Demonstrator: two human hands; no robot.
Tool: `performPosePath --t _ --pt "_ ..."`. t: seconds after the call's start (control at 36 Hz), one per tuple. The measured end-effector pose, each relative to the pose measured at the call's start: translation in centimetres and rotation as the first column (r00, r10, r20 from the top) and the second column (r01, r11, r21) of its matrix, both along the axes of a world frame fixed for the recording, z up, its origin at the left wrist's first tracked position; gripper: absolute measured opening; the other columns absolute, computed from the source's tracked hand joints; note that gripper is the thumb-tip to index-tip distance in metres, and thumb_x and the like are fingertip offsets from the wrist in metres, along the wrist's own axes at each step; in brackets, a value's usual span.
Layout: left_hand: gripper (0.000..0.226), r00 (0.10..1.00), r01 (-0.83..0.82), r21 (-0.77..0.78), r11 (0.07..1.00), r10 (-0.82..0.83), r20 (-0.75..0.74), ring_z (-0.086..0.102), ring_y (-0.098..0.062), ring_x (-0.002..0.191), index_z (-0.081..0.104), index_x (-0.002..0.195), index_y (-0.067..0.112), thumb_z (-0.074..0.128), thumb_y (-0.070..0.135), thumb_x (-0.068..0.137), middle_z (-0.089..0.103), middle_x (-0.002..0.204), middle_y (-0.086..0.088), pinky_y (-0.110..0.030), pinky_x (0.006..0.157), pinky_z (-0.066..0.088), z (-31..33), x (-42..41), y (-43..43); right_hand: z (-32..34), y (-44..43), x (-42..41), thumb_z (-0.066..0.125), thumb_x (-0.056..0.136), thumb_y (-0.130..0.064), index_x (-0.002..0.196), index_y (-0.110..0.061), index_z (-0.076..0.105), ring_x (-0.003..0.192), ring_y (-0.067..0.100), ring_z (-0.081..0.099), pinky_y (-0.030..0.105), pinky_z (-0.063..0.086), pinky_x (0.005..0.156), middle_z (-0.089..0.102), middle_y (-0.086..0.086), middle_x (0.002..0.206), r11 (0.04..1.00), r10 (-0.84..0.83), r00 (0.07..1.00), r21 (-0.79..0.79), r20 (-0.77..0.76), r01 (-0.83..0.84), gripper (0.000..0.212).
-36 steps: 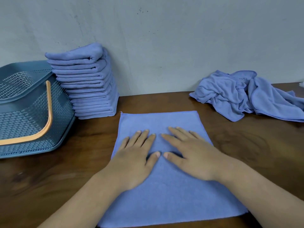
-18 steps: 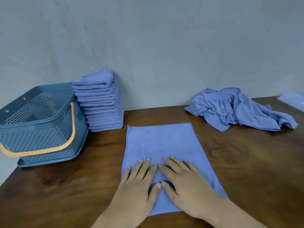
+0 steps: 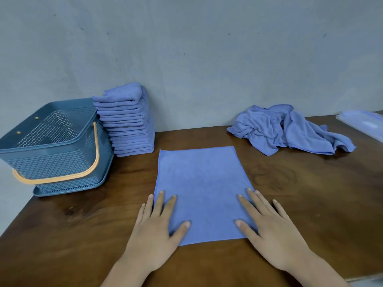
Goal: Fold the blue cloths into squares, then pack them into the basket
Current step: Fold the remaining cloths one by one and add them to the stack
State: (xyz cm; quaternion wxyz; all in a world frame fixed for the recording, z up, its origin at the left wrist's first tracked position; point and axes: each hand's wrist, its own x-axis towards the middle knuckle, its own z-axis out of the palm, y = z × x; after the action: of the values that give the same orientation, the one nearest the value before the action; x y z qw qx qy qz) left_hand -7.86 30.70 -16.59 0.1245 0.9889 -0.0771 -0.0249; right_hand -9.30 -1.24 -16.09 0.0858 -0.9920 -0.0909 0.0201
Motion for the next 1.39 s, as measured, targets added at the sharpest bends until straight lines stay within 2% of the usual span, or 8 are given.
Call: performPosePath --t 0.17,0.33,0.44,0.5,0.58,0.69,1.17,1.39 --pt "0.076 0.987 -0.134 -0.258 0.957 0.152 0.049 0.014 -0.006 0.16 0.025 0.165 0.038 0.03 0.076 0.099 0.018 0.174 0.015 -0.03 0.13 0.01 -0.5 -0.2 0.7 -0.2 -0.8 -0.6 0.005 0.101 -0.079 0.161 -0.059 -0.002 0.157 -0.002 -0.019 0.03 -0.002 0.13 -0.019 -0.033 0.168 0.995 0.08 0.995 0.057 0.055 -0.083 0.064" --pt "0.047 0.949 -0.242 -0.382 0.892 0.299 0.096 0.043 -0.006 0.138 0.052 0.149 0.035 0.055 0.044 0.103 0.054 0.143 0.023 -0.036 0.121 0.032 0.0 0.2 1.1 -0.8 -0.8 -0.6 0.005 0.101 -0.078 0.161 -0.058 0.009 0.159 0.001 -0.016 0.029 -0.001 0.129 -0.009 -0.035 0.168 0.993 0.095 0.993 0.058 0.073 -0.1 0.064" --pt "0.036 0.928 -0.272 -0.447 0.852 0.355 0.112 0.049 -0.008 0.127 0.059 0.138 0.041 0.058 0.037 0.102 0.058 0.127 0.028 -0.039 0.112 0.038 0.1 1.0 1.3 -1.1 -0.9 -0.6 0.015 0.104 -0.074 0.16 -0.056 0.021 0.16 0.003 -0.013 0.036 0.005 0.131 0.0 -0.034 0.169 0.987 0.132 0.983 0.076 0.131 -0.143 0.059" --pt "0.033 0.928 -0.175 -0.436 0.883 0.296 0.227 0.049 -0.006 0.121 0.061 0.134 0.039 0.061 0.033 0.102 0.057 0.126 0.026 -0.038 0.106 0.044 -0.1 0.5 1.2 -0.9 -1.0 -0.7 0.034 0.107 -0.066 0.151 -0.055 0.043 0.16 0.005 0.007 0.041 0.018 0.129 0.019 -0.032 0.167 0.97 0.176 0.959 0.124 0.221 -0.207 0.047" --pt "0.016 0.92 0.198 -0.323 0.926 -0.062 0.387 0.052 -0.002 0.117 0.067 0.118 0.038 0.062 0.031 0.104 0.057 0.121 0.027 -0.03 0.1 0.045 0.2 -1.5 0.3 -1.1 -1.2 -1.1 0.059 0.103 -0.05 0.12 -0.048 0.069 0.141 0.0 0.044 0.038 0.04 0.115 0.051 -0.031 0.144 0.917 0.273 0.888 0.179 0.371 -0.357 0.019" --pt "0.016 0.804 0.521 -0.095 0.848 -0.45 0.389 0.055 -0.003 0.111 0.069 0.113 0.038 0.061 0.05 0.105 0.058 0.114 0.023 -0.027 0.098 0.045 -0.2 -2.8 -1.4 -1.4 -1.2 -1.3 0.064 0.1 -0.052 0.108 -0.048 0.072 0.119 -0.006 0.056 0.026 0.05 0.093 0.06 -0.034 0.124 0.894 0.308 0.869 0.196 0.387 -0.404 0.012" --pt "0.013 0.885 0.406 -0.095 0.909 -0.366 0.288 0.046 -0.002 0.097 0.051 0.102 0.039 0.042 0.036 0.111 0.046 0.103 0.024 -0.025 0.089 0.042 -0.1 -2.6 -3.3 -1.2 -0.5 -1.4 0.054 0.105 -0.051 0.105 -0.045 0.069 0.104 -0.003 0.059 0.021 0.051 0.084 0.06 -0.032 0.115 0.92 0.257 0.873 0.172 0.415 -0.352 0.016" --pt "0.025 0.812 0.426 0.077 0.901 -0.419 0.407 0.052 -0.012 0.09 0.059 0.1 0.035 0.052 0.059 0.103 0.053 0.095 0.016 -0.033 0.077 0.048 -0.6 -1.9 -8.1 -1.2 -0.6 -1.2 0.048 0.109 -0.05 0.107 -0.046 0.063 0.106 -0.004 0.057 0.024 0.051 0.085 0.058 -0.032 0.115 0.918 0.256 0.88 0.183 0.401 -0.351 0.015"
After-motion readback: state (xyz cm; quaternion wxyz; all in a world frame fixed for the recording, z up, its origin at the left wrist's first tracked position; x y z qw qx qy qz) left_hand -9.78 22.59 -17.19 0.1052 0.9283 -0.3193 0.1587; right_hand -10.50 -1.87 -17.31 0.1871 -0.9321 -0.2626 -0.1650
